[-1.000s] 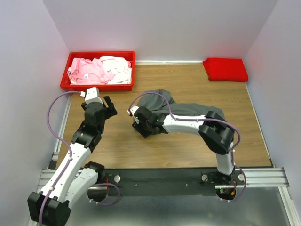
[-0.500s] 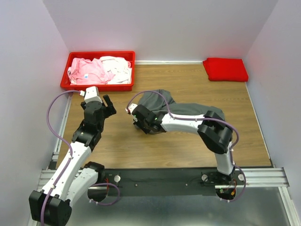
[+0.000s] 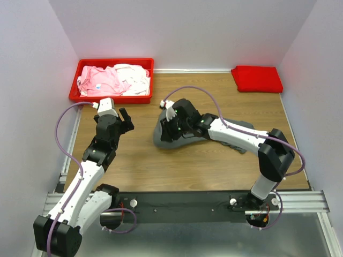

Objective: Fold and stack the t-shirts
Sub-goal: Flatten the tshirt out

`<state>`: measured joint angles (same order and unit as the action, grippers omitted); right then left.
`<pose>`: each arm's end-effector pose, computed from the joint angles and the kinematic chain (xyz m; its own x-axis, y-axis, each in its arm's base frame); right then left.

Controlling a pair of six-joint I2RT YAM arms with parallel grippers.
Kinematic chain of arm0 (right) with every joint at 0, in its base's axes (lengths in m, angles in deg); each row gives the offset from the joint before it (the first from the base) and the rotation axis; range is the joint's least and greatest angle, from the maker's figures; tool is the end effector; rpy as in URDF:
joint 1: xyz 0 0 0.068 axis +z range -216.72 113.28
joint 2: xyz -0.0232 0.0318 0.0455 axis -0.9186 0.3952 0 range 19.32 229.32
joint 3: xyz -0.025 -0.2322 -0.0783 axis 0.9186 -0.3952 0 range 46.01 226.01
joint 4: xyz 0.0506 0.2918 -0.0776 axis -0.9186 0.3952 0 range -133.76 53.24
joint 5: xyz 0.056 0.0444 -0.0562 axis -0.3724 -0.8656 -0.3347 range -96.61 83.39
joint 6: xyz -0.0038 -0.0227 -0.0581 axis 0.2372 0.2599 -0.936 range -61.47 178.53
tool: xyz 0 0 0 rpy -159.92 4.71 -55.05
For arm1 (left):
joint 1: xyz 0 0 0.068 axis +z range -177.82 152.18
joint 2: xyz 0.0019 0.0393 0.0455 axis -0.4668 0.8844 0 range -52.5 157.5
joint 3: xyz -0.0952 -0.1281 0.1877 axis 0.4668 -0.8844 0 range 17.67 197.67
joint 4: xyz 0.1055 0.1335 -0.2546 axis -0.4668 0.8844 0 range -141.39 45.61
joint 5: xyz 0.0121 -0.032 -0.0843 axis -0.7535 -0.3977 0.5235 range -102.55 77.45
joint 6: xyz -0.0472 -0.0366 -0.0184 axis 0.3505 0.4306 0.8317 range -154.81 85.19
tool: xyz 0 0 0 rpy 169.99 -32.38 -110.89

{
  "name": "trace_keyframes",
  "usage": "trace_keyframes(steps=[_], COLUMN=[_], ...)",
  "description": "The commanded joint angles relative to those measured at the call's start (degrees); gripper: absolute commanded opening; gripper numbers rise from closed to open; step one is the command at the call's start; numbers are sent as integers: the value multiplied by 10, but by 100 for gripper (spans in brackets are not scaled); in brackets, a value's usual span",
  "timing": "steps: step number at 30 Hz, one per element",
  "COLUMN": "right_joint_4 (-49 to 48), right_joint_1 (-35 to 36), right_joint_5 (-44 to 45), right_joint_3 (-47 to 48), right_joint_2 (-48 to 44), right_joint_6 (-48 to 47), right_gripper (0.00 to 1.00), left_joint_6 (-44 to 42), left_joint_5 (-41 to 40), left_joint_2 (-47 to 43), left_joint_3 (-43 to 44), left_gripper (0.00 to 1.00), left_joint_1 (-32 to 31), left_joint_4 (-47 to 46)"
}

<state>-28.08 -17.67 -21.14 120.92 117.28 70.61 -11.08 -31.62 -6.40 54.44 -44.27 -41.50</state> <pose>0.2785 0.3393 0.2134 -0.5807 -0.3603 -0.7301 -0.7546 0.5747 0.3166 0.2600 -0.0606 0.2567 -0.2778 -0.3146 -0.9077 -0.1530 0.9473 -0.2815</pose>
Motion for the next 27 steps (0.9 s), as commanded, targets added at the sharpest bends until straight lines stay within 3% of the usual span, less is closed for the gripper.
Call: trace_keyframes(steps=[1,3,7,11,15,19,27], right_joint_4=[13,14,16,19,19,18,20], right_joint_1=[11,11,10,5,4,3,-25], right_joint_5=[-76,-62,41,94,121,172,295], right_joint_3=[-31,-35,-57,-79,-94,-110,-173], right_joint_2=[-10,-25,-56,-71,-58,-53,-128], right_joint_6=[25,16,15,11,11,14,42], right_gripper=[49,59,61,58,48,41,45], left_joint_6=[-3,-3,4,45,77,104,147], left_joint_5=[32,44,86,186,264,249,171], left_joint_2=[6,7,17,43,84,108,202], left_joint_3=[-11,-13,-21,-22,-14,8,21], left_gripper=[82,82,82,82,80,78,76], left_joint_1=[6,5,5,5,-7,-70,-172], left_joint_4=[-19,-21,-26,1,44,95,191])
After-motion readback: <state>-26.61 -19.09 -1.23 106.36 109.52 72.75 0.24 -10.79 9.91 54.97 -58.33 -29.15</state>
